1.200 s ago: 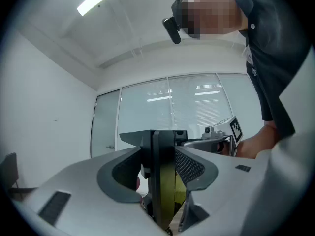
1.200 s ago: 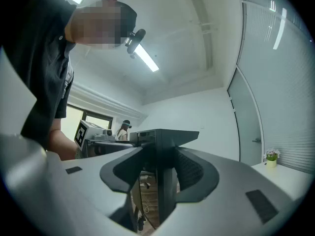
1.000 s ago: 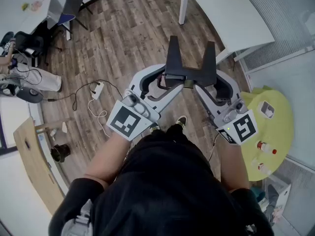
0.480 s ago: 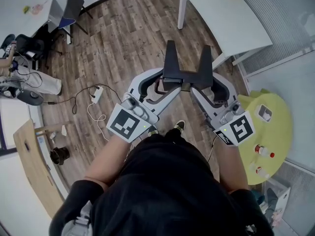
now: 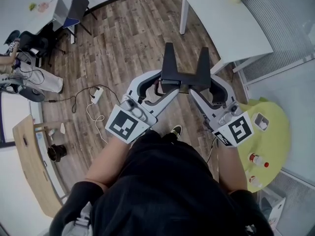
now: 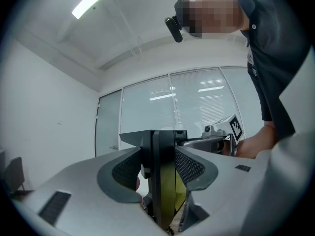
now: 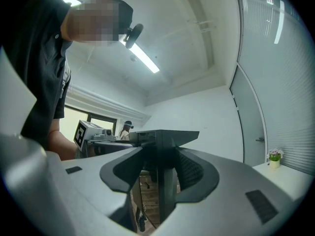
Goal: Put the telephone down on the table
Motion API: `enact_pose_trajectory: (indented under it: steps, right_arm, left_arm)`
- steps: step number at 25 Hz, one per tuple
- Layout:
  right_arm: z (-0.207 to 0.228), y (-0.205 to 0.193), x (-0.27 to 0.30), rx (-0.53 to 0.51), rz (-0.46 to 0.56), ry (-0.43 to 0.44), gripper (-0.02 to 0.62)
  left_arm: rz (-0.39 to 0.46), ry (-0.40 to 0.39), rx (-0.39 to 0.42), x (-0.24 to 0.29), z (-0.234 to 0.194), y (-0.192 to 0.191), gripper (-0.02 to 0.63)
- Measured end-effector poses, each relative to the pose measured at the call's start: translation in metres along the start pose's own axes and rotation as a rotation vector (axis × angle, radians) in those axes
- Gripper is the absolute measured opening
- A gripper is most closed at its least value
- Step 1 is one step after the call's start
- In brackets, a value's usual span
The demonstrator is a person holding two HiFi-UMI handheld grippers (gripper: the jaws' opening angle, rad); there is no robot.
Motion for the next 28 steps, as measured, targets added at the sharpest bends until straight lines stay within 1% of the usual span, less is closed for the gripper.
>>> enact_pose_trajectory:
  steps: [6,10,17,23,28]
  right_arm:
    - [0.02,-0.005,0.0,0.012,0.001,0.027,0.213]
    - [0.026,-0.006,0.02,0.021,-0.001,0.037,0.213]
    - [0.051,-0.009,0.083,0.008,-0.026,0.027,0.213]
    - [0.064,-0.024,0.111,-0.01,-0.022,0.009,0.213]
    - [0.084,-0.024,0.167,-0.014,-0.035,-0.001,0.213]
  left_arm:
    - [-0.002,0.027,-0.008,0.016,-0.002,-0.003,0.218]
    - [-0.001,0.036,-0.017,0.015,-0.022,-0.001,0.218]
    - [0.011,0.019,-0.028,0.024,-0.091,0.001,0.218]
    - [0.023,-0.003,-0.009,0.033,-0.126,-0.011,0.218]
    - [0.024,-0.017,-0.03,0.039,-0.187,-0.004,0.218]
Point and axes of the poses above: the fingertips, and each gripper's own axes: x forward along the fingers, z to its right, y out of its top, the point moved 8 cm from there along -x, backward along the fingers, and after that the axes turned 5 degrees about -x, right-handed, at the moved point
